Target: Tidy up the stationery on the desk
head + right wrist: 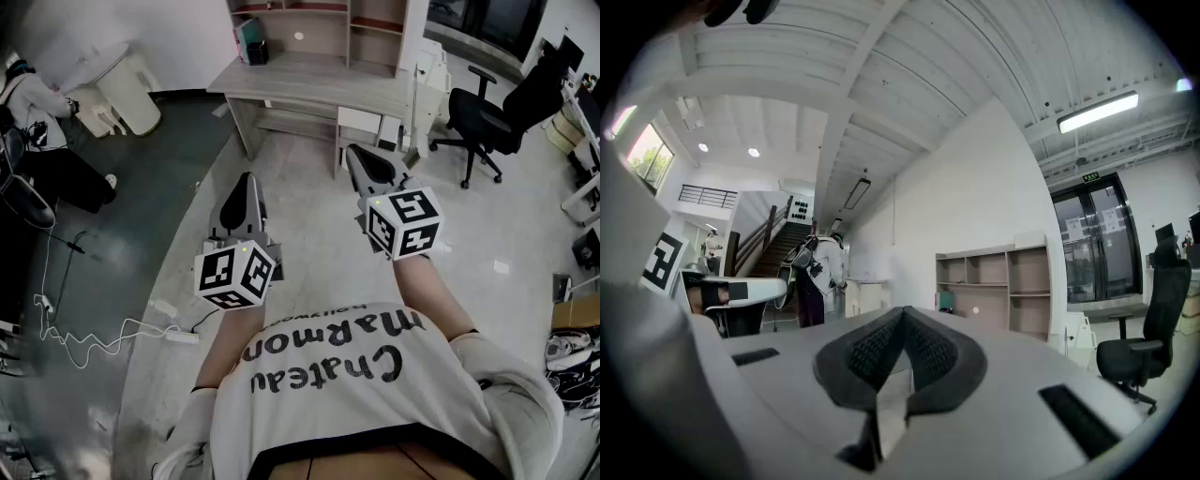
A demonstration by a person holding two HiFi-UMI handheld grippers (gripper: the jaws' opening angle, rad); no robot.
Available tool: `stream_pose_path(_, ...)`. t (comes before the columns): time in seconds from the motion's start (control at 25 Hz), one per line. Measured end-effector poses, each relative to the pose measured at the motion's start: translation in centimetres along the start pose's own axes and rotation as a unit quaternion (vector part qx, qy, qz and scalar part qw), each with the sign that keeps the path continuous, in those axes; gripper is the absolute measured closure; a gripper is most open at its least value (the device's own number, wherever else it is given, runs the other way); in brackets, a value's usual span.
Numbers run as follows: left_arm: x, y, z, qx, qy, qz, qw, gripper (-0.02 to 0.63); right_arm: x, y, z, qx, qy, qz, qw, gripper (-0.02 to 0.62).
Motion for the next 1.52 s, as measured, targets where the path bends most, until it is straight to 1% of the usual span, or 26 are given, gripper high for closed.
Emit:
stream_pose_path(0.16,-0.3,0.4,0.4,0.000,-0.002,0.001,1.0000,0.591,-0.7,0.2,0.0,-0.011,0.001,-0.003,1.000,0.584)
stream_pose_path(0.4,-1.3,1.1,2.0,0.004,-0.003,0.001,1.0000,0.591,-2.4,0.4,-0.1,-0.012,-0.005,-0.007,1.000,0.584)
stream_pose_path(0.68,-3.2,2.8,4.6,0.006,-0.016,0.000,0.9998,0.591,-5.4,1.1,-0.4,-0.030,-0.007,-0.031,0.999,0.584)
stream_pose_path(0.76,-3.6,3.0,5.7,0.012,-0.017,0.004,0.9998,0.591,-6.2,0.7,-0.1,-0.030,-0.005,-0.022,0.999,0.584)
stream_pose_path(0.84,-3.8,2.9,7.1,0.025,-0.008,0.014,0.9996,0.591,-7.0,-0.4,0.3,-0.034,-0.004,-0.004,0.999,0.584)
stream_pose_path(0.92,-3.8,2.5,8.6,0.035,0.005,0.025,0.9991,0.591,-7.7,-1.7,0.8,-0.051,-0.003,0.013,0.999,0.584)
stream_pose_path(1.08,-3.3,1.3,10.5,0.026,0.026,0.048,0.9982,0.591,-8.4,-3.5,1.7,-0.090,-0.010,0.025,0.996,0.584)
stream_pose_path(1.2,-3.8,0.6,11.1,0.024,0.032,0.065,0.9971,0.591,-9.2,-3.9,1.6,-0.085,-0.012,0.035,0.996,0.584)
stream_pose_path(1.4,-5.3,-0.1,11.9,0.022,0.021,0.069,0.9971,0.591,-11.3,-4.5,1.2,-0.075,-0.005,0.038,0.996,0.584)
stream_pose_path(1.52,-6.5,-0.9,12.6,0.028,0.021,0.076,0.9965,0.591,-12.6,-5.6,1.1,-0.073,0.001,0.053,0.996,0.584)
Point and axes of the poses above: the fingertips, and each gripper's own axes: x backward along the fingers, z to its left, y out of its top, the point moved 10 cm from there along x, backward along the fingers, and after that the axes turned 15 degrees about x, right-handed, at the moved point
